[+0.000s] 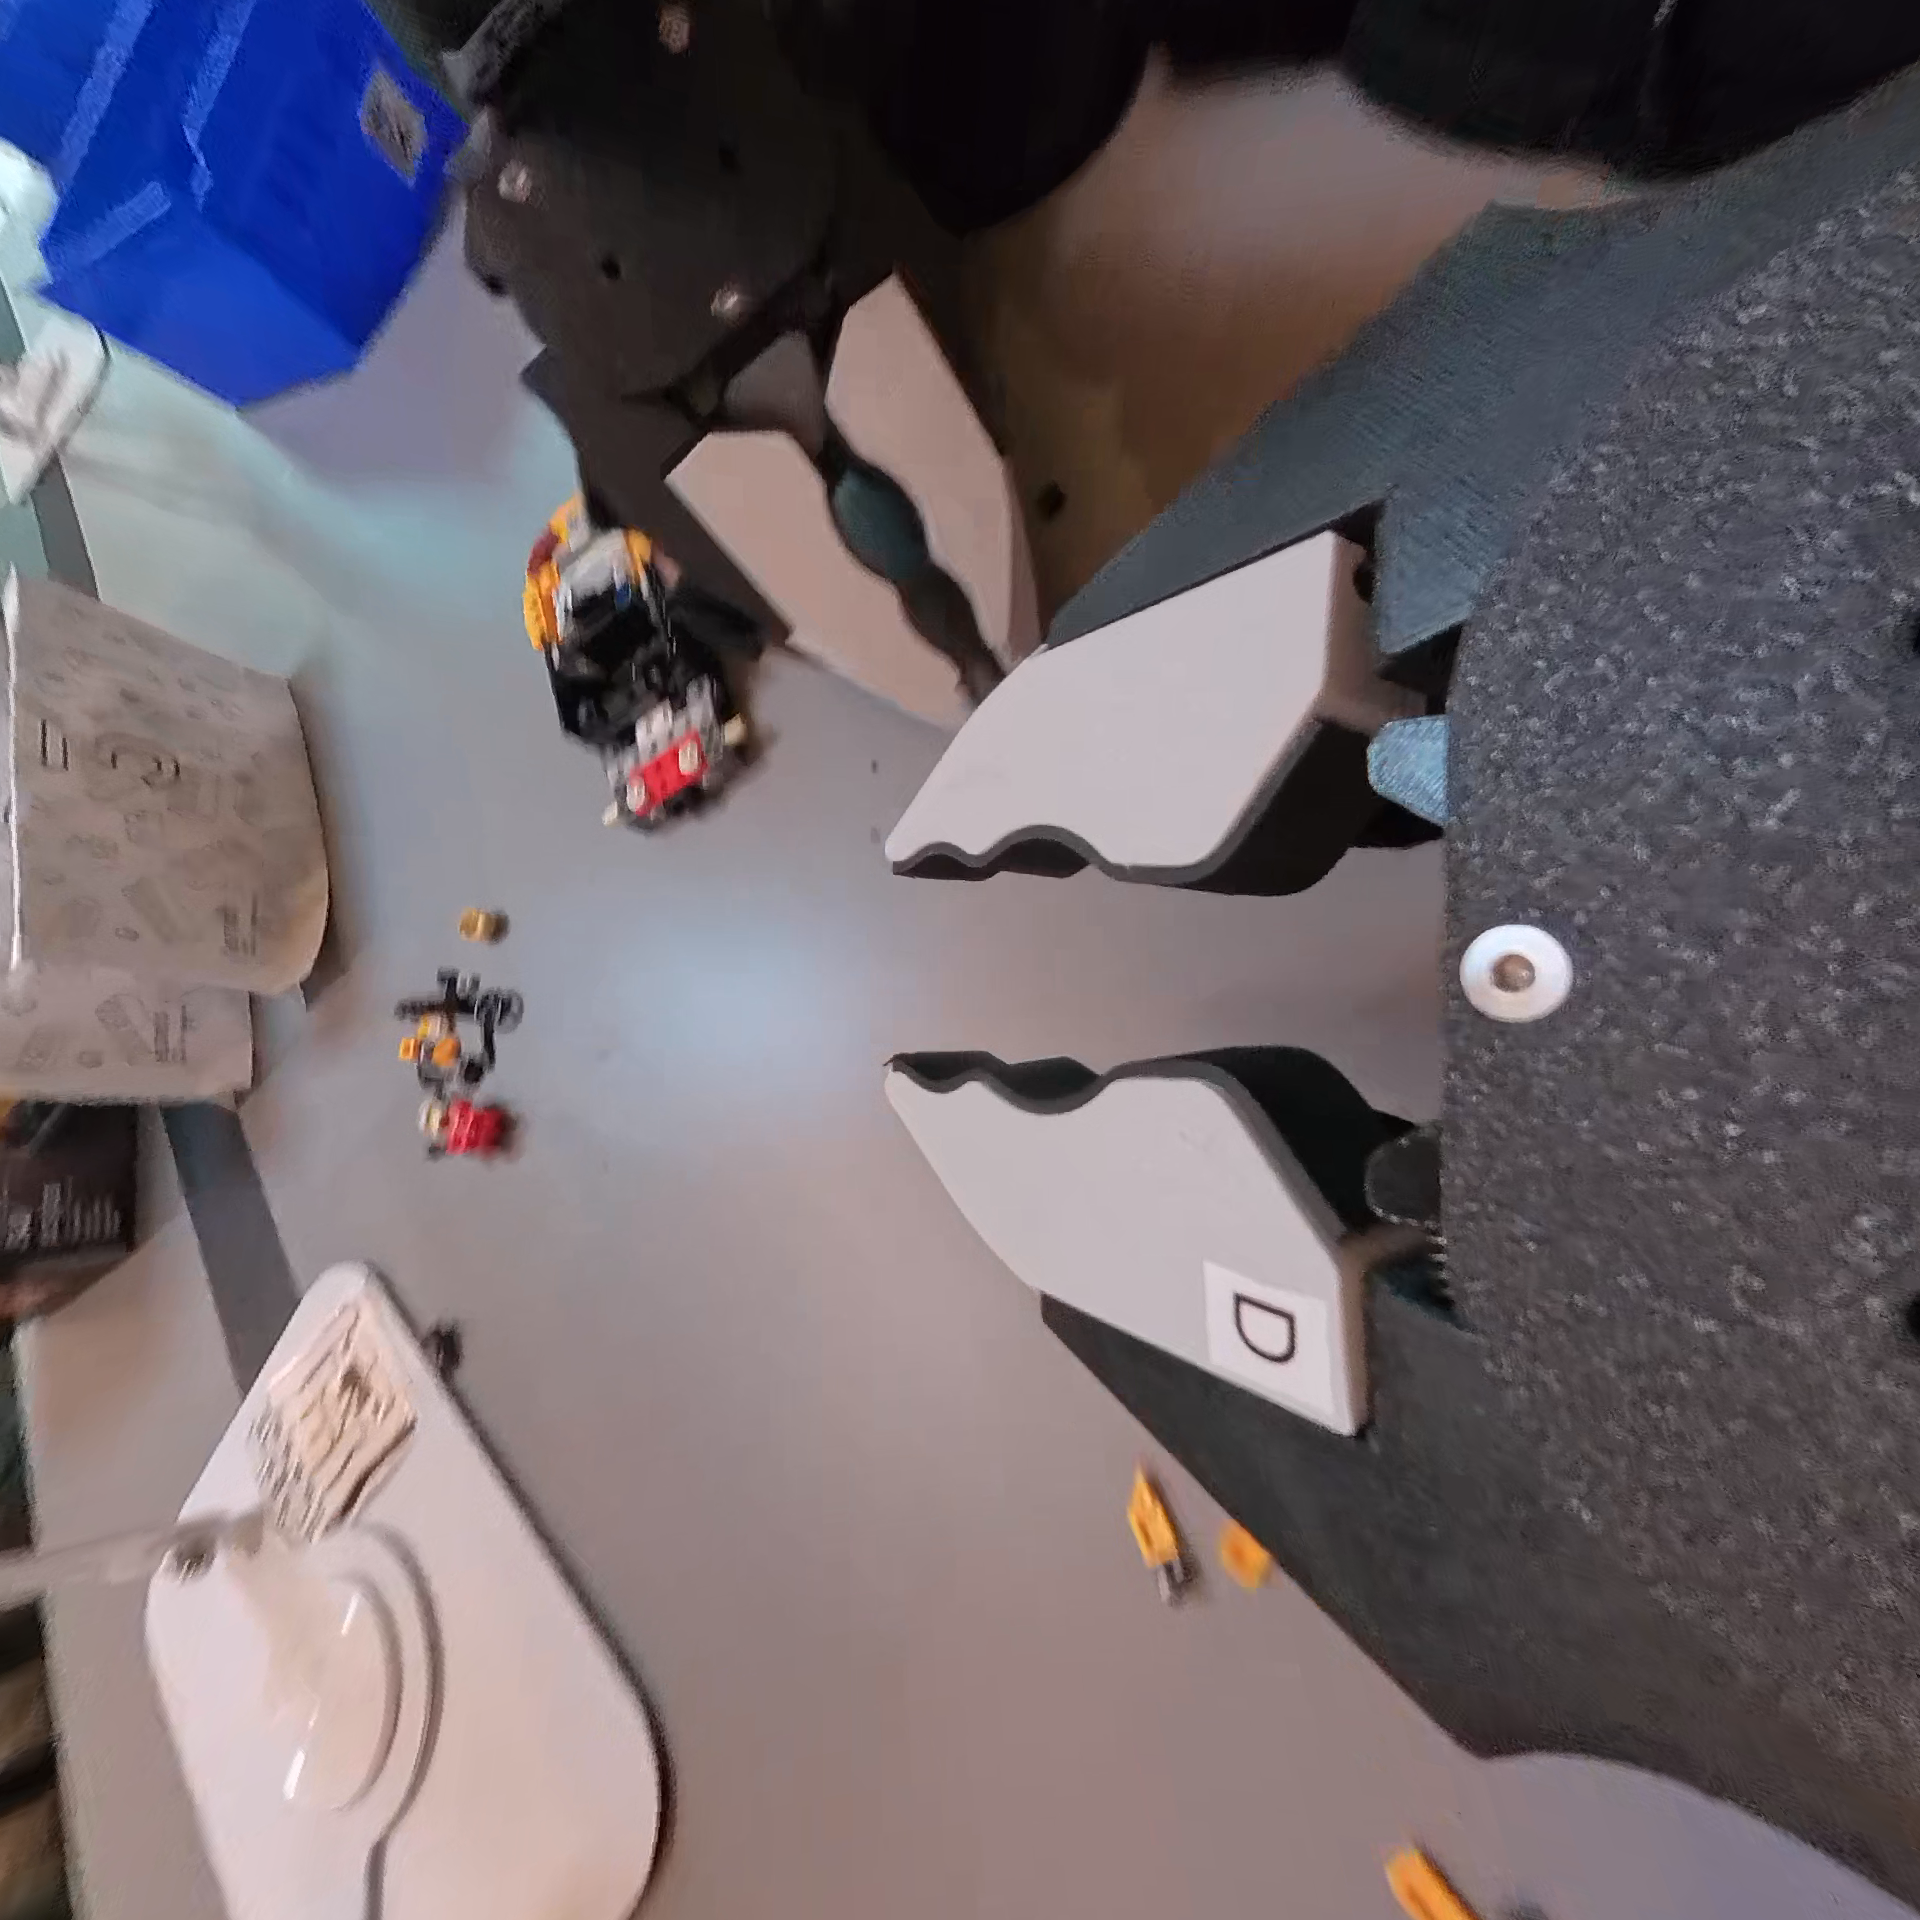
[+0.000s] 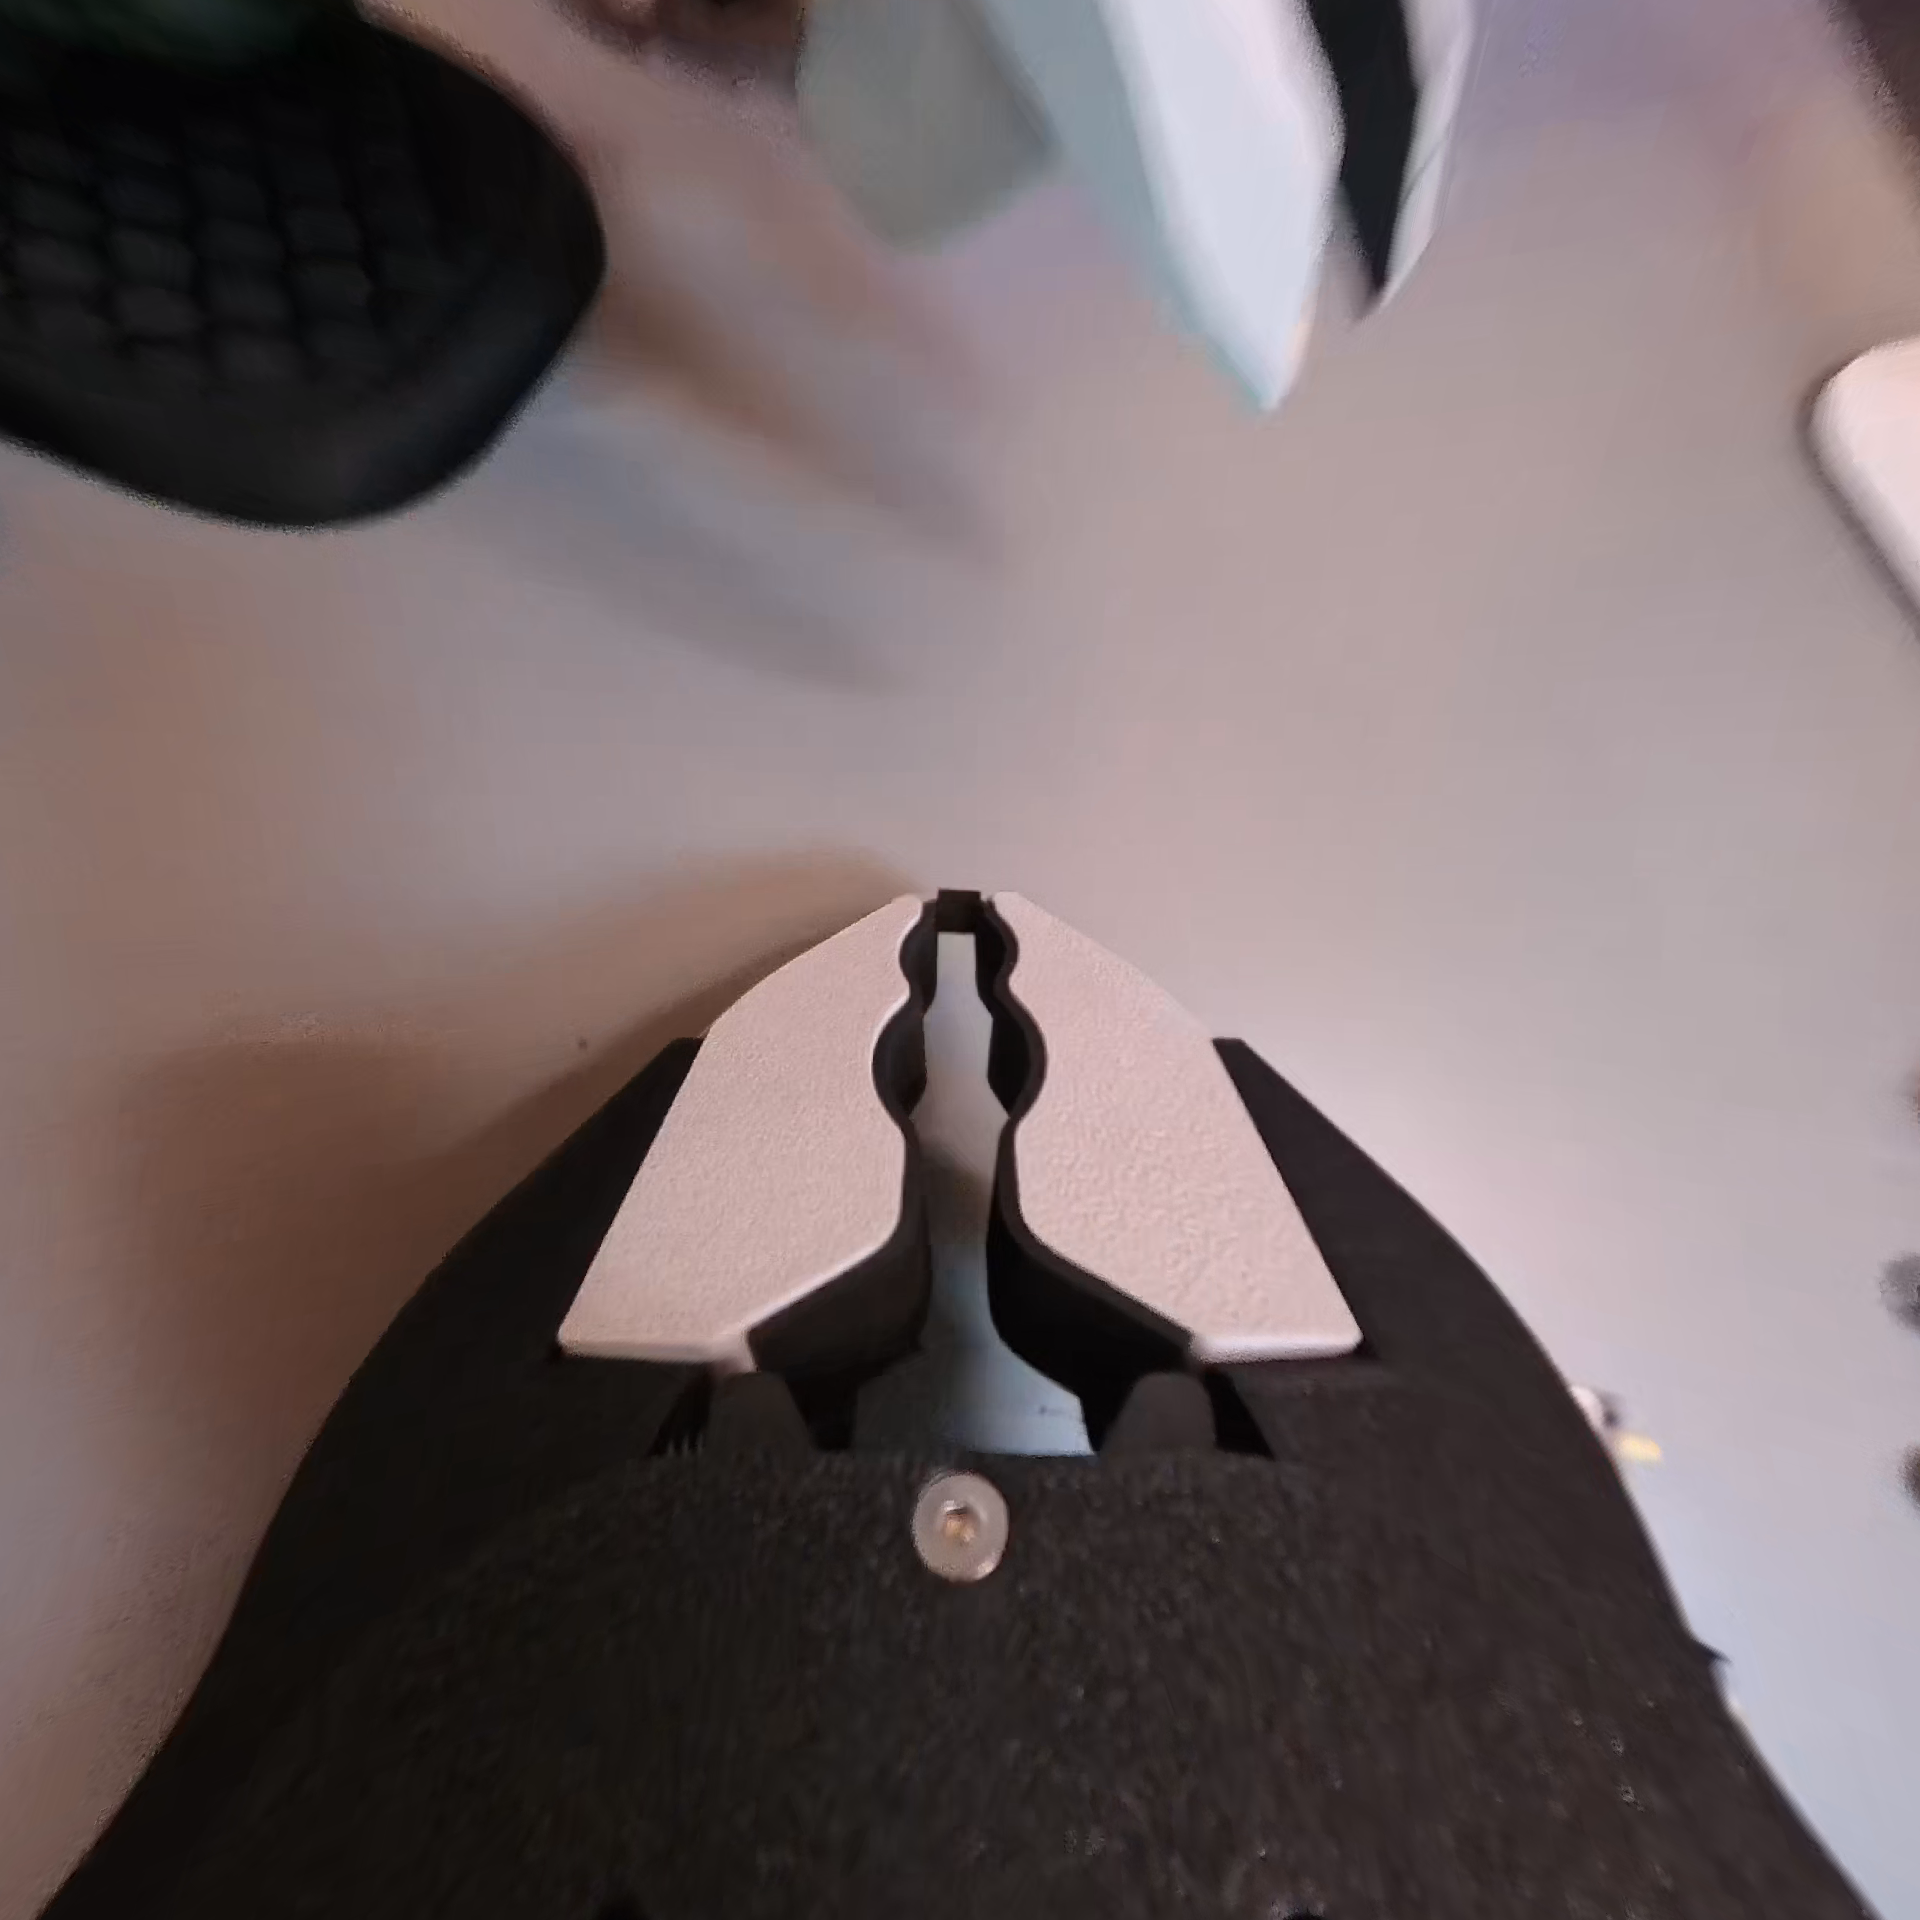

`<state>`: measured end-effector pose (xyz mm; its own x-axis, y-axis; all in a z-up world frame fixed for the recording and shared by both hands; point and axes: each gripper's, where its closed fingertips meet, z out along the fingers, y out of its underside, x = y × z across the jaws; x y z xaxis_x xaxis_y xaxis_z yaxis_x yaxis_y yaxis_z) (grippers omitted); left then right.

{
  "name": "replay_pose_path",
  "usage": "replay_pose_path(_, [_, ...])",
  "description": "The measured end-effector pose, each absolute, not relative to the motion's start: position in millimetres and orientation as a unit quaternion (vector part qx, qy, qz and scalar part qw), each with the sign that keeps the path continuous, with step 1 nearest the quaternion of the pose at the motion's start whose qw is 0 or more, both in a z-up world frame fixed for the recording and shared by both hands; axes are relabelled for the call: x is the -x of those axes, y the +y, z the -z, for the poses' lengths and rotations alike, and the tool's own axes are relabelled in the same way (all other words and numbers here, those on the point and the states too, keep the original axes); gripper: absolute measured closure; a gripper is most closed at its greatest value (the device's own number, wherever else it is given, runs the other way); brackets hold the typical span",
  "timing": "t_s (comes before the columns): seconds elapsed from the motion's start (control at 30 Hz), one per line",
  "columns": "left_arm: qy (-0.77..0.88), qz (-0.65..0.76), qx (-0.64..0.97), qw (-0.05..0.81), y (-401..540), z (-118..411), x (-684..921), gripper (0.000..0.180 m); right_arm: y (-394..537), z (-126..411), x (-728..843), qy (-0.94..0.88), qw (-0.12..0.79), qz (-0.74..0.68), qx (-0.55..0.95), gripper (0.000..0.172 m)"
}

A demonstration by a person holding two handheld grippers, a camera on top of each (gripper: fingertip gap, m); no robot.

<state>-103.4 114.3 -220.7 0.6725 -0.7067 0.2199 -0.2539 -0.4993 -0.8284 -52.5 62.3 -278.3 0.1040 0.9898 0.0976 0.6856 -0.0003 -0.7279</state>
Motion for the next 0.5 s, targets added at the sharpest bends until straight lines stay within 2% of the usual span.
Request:
replay_pose_path(0.1, [0.285, 0.403, 0.796, 0.35, 92.3, 215.8, 78.5, 0.154, 74.5, 237.0, 57.7, -0.607, 0.438, -0.225, 0.623, 0.165])
replay_pose_path(0.2, [0.265, 0.508, 0.764, 0.296, 75.0, 206.6, 58.7, 0.159, 74.0, 209.8, 58.8, -0.604, 0.51, -0.204, 0.577, 0.165])
replay_pose_path(0.37, [0.24, 0.584, 0.732, 0.257, 65.5, 195.6, 49.8, 0.174, 66.8, 199.0, 59.9, -0.615, 0.541, -0.187, 0.542, 0.165])
replay_pose_path(0.5, [0.227, 0.612, 0.72, 0.236, 61.9, 191.6, 49.1, 0.177, 64.4, 194.2, 60.3, -0.62, 0.554, -0.178, 0.526, 0.165])
